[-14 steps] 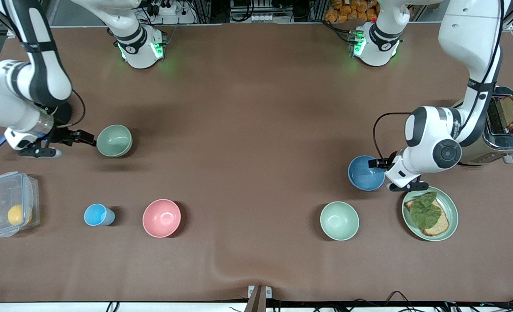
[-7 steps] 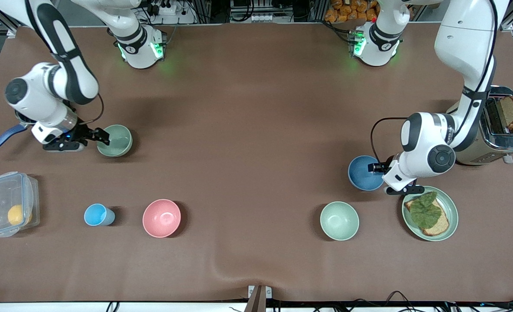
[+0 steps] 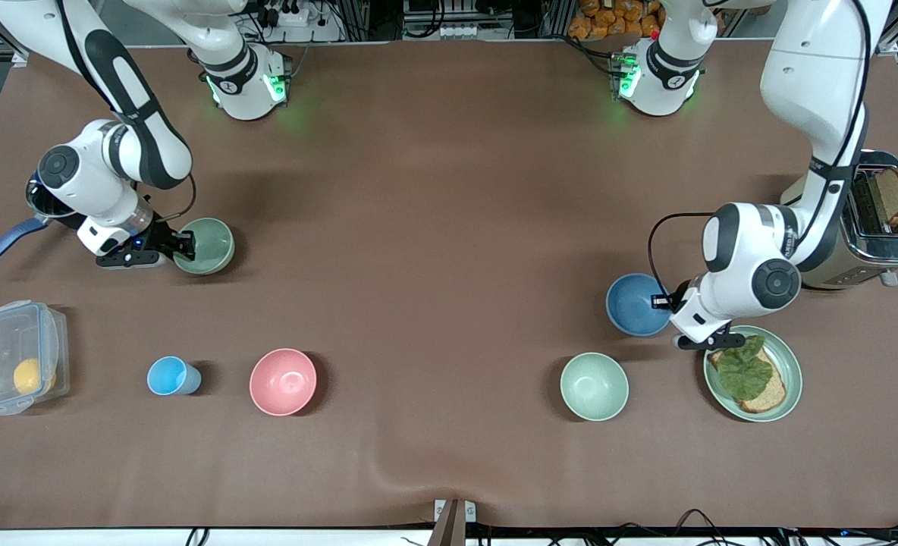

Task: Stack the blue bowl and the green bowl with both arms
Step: 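Grasp the green bowl rim with the right gripper while the left grasps the blue bowl, then slide the green bowl and the blue bowl toward each other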

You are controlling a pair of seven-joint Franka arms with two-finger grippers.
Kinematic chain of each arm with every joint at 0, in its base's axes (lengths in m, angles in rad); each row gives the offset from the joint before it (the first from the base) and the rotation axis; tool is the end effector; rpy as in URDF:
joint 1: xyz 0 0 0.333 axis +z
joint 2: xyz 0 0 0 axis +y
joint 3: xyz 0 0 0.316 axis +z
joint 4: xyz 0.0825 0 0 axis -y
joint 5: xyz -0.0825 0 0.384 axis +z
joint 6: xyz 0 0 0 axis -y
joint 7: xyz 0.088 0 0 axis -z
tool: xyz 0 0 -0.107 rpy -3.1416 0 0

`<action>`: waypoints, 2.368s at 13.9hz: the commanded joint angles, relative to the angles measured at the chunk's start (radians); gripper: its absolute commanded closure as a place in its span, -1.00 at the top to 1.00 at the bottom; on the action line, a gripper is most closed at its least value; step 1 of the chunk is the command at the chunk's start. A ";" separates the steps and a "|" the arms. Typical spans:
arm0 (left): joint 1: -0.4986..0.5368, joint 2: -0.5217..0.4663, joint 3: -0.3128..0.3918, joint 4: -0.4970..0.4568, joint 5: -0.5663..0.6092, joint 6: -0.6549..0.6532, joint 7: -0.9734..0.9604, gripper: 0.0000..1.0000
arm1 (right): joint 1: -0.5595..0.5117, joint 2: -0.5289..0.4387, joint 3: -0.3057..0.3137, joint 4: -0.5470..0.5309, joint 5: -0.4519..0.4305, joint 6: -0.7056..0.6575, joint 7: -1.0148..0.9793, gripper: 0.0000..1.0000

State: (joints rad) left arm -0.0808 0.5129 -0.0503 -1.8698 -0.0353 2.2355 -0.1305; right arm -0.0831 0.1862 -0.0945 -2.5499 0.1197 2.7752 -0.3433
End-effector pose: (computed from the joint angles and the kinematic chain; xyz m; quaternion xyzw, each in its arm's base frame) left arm 0.6172 -0.0810 0.2277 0.9969 0.0139 -0.0760 0.0158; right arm 0.4504 -0.0877 0.2048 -0.9993 -0.0284 -0.0233 0.0081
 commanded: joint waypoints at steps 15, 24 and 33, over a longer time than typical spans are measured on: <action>0.007 -0.234 -0.203 0.015 -0.117 -0.052 -0.314 -1.00 | 0.265 -0.133 0.007 0.212 0.098 -0.430 0.513 -1.00; -0.013 -0.220 -0.276 0.103 -0.147 -0.166 -0.333 -1.00 | 0.633 -0.085 0.006 0.212 0.124 -0.240 1.001 -1.00; -0.069 -0.100 -0.278 0.268 -0.146 -0.370 -0.339 -1.00 | 0.914 0.071 0.004 0.214 0.124 0.001 1.316 -1.00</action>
State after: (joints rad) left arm -0.1459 0.3743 -0.3270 -1.6443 -0.1619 1.8938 -0.4568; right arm 0.7906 0.2317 -0.0776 -2.3415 0.2219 2.7468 0.9422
